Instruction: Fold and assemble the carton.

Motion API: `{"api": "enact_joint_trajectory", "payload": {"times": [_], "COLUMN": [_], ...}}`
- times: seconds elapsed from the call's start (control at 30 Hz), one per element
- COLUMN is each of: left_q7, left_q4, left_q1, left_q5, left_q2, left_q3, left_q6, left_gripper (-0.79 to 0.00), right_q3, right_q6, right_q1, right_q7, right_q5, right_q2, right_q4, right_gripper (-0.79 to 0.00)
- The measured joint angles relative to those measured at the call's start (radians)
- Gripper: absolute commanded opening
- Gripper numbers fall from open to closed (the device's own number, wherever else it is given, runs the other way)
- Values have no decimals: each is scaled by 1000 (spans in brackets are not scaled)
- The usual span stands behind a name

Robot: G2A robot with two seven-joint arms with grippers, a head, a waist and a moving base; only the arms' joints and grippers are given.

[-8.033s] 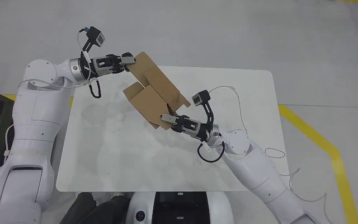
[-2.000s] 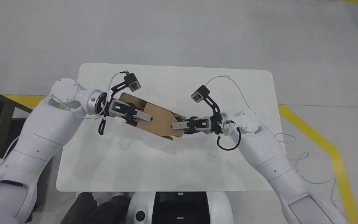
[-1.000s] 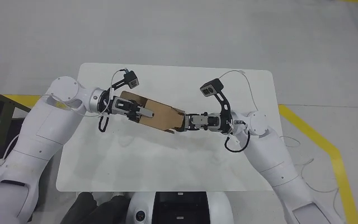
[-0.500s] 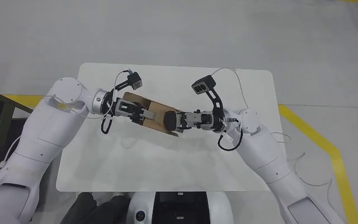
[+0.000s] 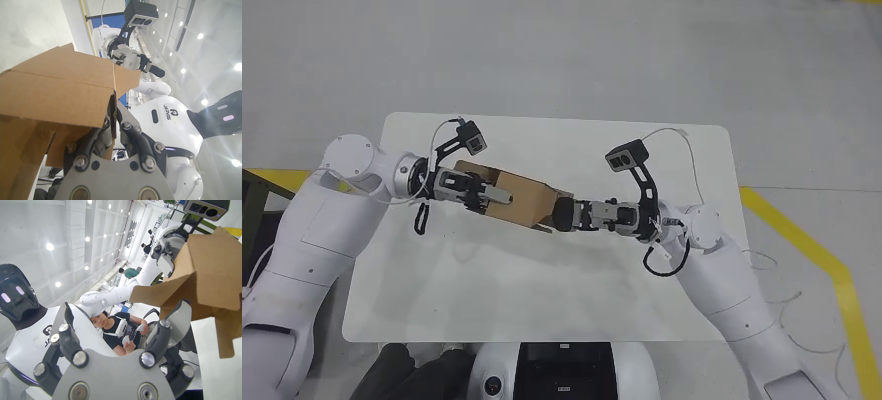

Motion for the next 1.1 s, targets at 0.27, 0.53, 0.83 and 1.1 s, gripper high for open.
{"api": "enact_joint_trajectory", "payload": {"times": [0.27,0.53,0.83,1.1], "left_q7": [-24,-26,-26,-26], "left_q4": [10,-16,-8,1], "left_q1": [4,11,-1,-8], "left_q5": [5,3,1,-2], "left_q2": [-5,-9,-16,-19], "left_q3": [-5,-3,6,5], "left_q6": [5,16,26,26], "left_gripper": [-785,-785,-785,-785], "right_q3": [75,62,-13,-21], "right_q6": [-41,-33,-22,-39], "right_q1": [-32,6,35,48], "right_q7": [-25,-47,-9,-31], "right_q5": [-16,-29,-6,-26], "right_q2": [14,9,-8,-13], "right_q4": [-30,44,63,71], "right_gripper": [0,0,0,0]}}
